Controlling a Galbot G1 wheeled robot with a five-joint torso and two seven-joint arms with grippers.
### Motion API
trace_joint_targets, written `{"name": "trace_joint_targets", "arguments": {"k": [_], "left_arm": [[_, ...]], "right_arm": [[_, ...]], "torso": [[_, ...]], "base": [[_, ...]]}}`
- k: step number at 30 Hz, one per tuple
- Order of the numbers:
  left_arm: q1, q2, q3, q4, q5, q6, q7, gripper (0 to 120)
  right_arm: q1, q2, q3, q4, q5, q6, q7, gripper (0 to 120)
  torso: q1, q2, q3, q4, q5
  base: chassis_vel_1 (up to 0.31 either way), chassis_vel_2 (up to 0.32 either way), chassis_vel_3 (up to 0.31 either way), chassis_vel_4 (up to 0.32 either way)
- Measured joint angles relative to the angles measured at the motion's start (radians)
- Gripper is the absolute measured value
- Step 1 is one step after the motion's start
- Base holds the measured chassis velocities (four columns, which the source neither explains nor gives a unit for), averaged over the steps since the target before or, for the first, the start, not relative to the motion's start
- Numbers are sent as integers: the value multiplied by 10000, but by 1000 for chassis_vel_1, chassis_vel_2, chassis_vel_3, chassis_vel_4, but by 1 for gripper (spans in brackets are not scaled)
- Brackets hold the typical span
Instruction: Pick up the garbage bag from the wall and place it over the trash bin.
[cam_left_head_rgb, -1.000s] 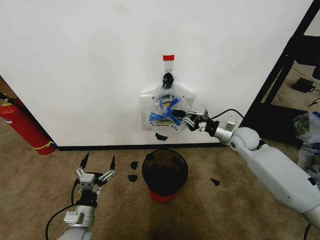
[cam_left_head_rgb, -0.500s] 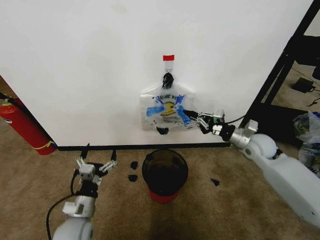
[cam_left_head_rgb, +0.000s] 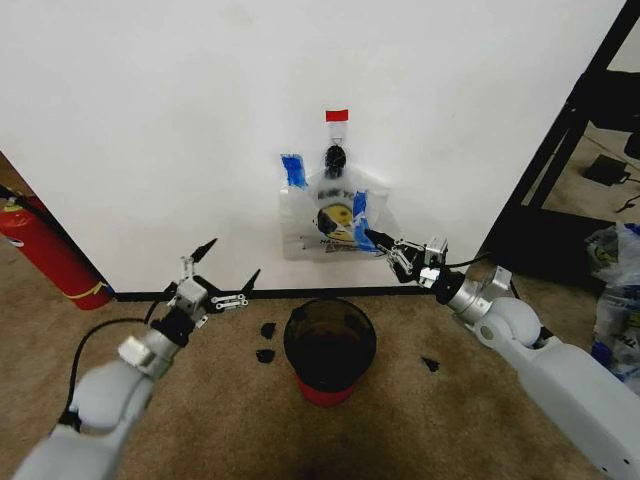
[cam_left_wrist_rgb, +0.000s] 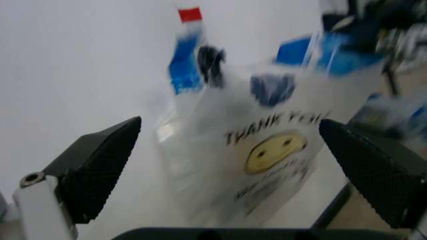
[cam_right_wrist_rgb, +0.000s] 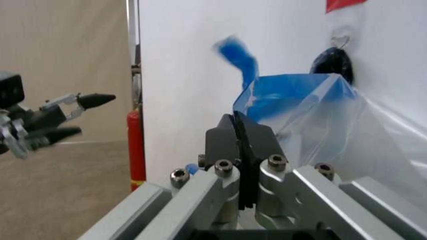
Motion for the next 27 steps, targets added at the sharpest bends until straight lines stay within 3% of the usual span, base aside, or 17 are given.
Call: {"name": "trace_joint_targets", "arguments": {"k": [5, 11, 14, 23, 27], "left_arm": [[-1013, 104, 581, 285, -2106, 698, 45, 100], [-1955, -502, 1305, 759, -3826, 1374, -762, 100], [-2132, -860, 1537, 971, -3681, 1397, -836, 100], [-2373, -1852, 2146, 2091, -1641, 1116, -722, 100], [-2041, -2350, 2232, 1608, -1789, 1579, -1724, 100]], "right_arm": [[23, 69, 0, -157, 57, 35, -9, 0], [-220, 49, 108, -230, 491, 39, -787, 0], [-304, -13, 168, -230, 639, 40, -991, 0], [-582, -126, 327, 81, 971, 52, -1441, 0], [-879, -257, 465, 169, 1045, 17, -2087, 0]], "torso": [[0, 0, 0, -4, -1], [0, 0, 0, -2, 2], [0, 0, -1, -5, -1], [-1, 0, -1, -2, -2], [-1, 0, -1, -6, -2]], "base": [[0, 0, 0, 0], [0, 0, 0, 0], [0, 0, 0, 0], [0, 0, 0, 0], [0, 0, 0, 0]]}}
